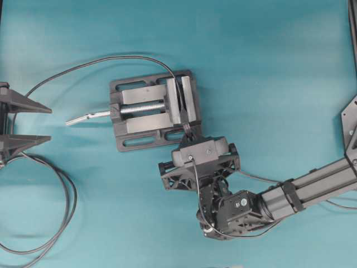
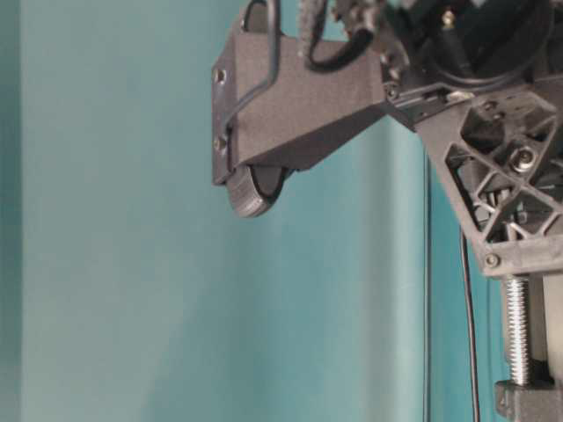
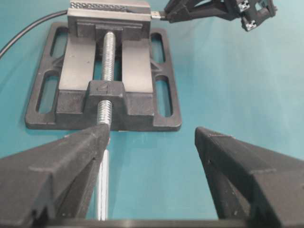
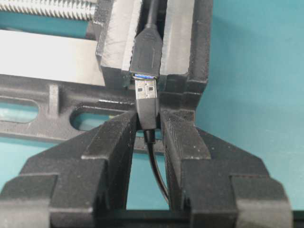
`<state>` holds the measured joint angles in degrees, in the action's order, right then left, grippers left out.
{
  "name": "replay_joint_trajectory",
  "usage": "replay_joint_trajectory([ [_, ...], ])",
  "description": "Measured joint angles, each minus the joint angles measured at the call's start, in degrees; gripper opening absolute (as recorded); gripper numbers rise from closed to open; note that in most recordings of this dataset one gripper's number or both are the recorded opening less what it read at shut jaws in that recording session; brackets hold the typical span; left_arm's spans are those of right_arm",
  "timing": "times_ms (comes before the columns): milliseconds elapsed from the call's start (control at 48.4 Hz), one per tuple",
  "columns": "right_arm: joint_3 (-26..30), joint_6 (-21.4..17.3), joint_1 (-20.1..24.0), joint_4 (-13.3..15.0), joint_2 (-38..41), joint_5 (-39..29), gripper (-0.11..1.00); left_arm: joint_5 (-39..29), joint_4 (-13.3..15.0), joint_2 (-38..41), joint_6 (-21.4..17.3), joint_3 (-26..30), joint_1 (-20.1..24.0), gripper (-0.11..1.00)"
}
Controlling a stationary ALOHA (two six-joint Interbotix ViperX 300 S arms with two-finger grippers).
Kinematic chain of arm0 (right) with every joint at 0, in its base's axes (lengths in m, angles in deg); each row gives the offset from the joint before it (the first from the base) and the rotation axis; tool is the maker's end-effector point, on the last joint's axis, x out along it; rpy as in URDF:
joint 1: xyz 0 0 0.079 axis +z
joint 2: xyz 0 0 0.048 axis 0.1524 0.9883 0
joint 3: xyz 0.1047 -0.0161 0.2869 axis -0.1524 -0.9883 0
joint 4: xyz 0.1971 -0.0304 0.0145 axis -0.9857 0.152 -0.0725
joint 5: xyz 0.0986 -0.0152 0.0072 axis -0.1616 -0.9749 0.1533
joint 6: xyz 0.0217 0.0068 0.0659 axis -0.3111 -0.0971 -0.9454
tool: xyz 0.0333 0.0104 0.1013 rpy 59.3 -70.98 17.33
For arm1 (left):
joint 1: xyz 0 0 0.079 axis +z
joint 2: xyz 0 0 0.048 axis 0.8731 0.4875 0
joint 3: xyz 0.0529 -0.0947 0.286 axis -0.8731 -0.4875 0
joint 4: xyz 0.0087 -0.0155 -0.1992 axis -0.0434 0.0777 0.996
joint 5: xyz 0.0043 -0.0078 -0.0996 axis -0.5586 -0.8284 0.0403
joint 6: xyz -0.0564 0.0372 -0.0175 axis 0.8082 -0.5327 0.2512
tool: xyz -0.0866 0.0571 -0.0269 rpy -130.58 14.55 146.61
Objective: Insert the USB cable into the fixed female connector.
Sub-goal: 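Align the plug tip with the blue port in the vise, then push the plug forward into the female connector with the right gripper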
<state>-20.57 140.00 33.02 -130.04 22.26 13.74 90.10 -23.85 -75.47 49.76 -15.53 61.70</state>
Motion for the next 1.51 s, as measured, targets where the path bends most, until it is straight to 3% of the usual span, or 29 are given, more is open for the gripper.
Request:
replay_joint_trajectory([
  [1508, 0.44, -2.11, -0.88, 2.64, 0.62, -1.32, 0.21, 0.00, 0.00, 0.00, 0.00, 0.00, 0.09, 0.88],
])
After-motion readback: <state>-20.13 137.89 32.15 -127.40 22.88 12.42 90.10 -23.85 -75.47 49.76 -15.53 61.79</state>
